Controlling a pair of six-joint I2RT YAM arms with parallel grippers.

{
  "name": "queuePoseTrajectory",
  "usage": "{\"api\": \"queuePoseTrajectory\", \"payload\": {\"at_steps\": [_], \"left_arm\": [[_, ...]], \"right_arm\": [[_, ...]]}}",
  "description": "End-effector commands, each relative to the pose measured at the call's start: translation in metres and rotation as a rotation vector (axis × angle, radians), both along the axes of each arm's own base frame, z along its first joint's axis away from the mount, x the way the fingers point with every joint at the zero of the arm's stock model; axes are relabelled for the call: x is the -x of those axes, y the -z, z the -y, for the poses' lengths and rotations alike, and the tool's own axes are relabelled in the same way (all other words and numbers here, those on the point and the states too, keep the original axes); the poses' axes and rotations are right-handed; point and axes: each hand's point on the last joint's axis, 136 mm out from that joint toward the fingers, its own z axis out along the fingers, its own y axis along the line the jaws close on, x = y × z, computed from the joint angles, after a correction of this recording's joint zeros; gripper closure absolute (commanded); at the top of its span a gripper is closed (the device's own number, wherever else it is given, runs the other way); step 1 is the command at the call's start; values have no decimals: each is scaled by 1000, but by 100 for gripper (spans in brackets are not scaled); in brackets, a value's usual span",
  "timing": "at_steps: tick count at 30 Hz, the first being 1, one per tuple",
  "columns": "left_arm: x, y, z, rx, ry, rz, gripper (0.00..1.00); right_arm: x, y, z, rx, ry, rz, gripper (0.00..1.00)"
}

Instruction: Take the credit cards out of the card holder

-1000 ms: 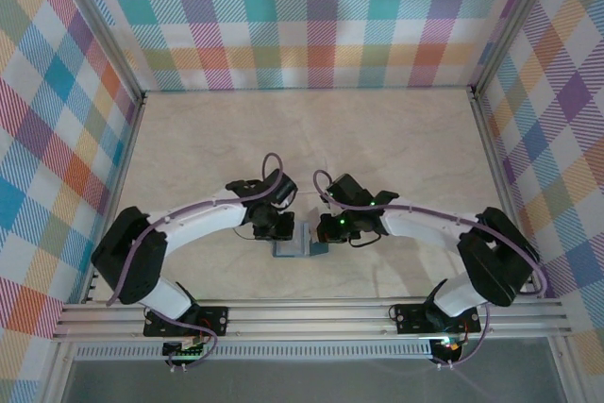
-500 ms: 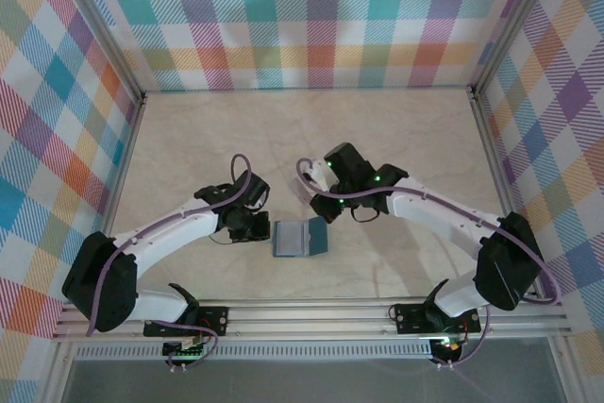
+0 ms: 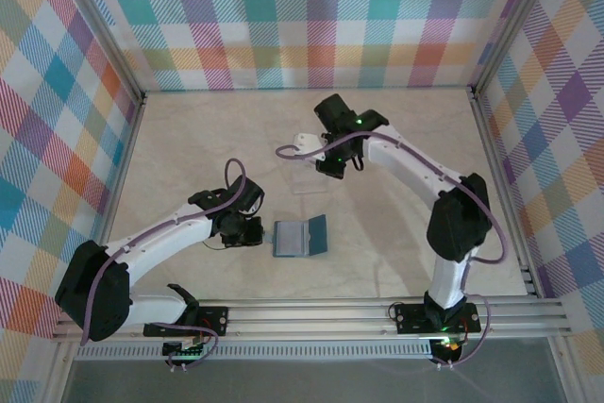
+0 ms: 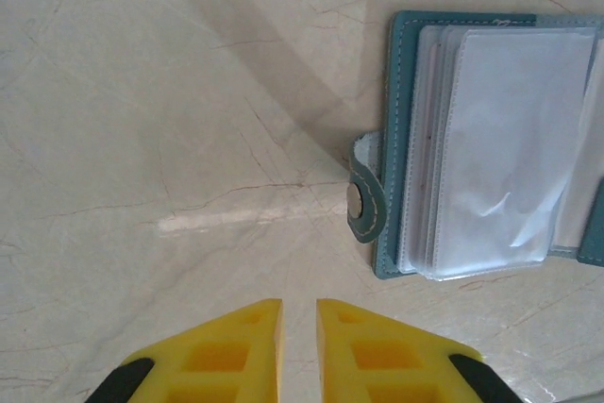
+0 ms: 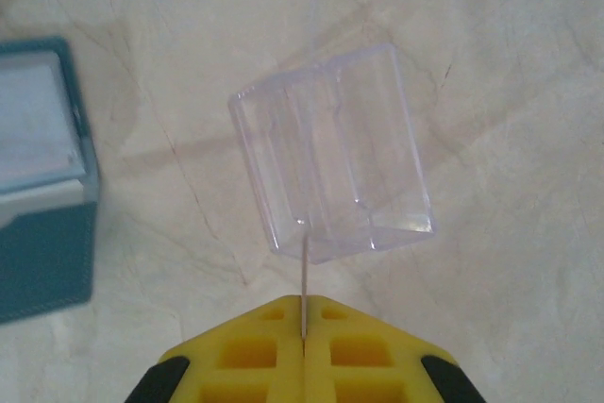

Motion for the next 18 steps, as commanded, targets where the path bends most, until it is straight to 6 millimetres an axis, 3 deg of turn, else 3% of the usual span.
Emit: {"api": "queuePoseTrajectory", "payload": {"at_steps": [1, 18], "left_arm": [[6, 4, -14, -46, -7, -17, 82], [6, 7, -12, -50, -12, -33, 82]], "right_arm": [[9, 11, 10, 104, -119, -69, 100], [-21, 67, 7, 188, -200, -211, 100]]}}
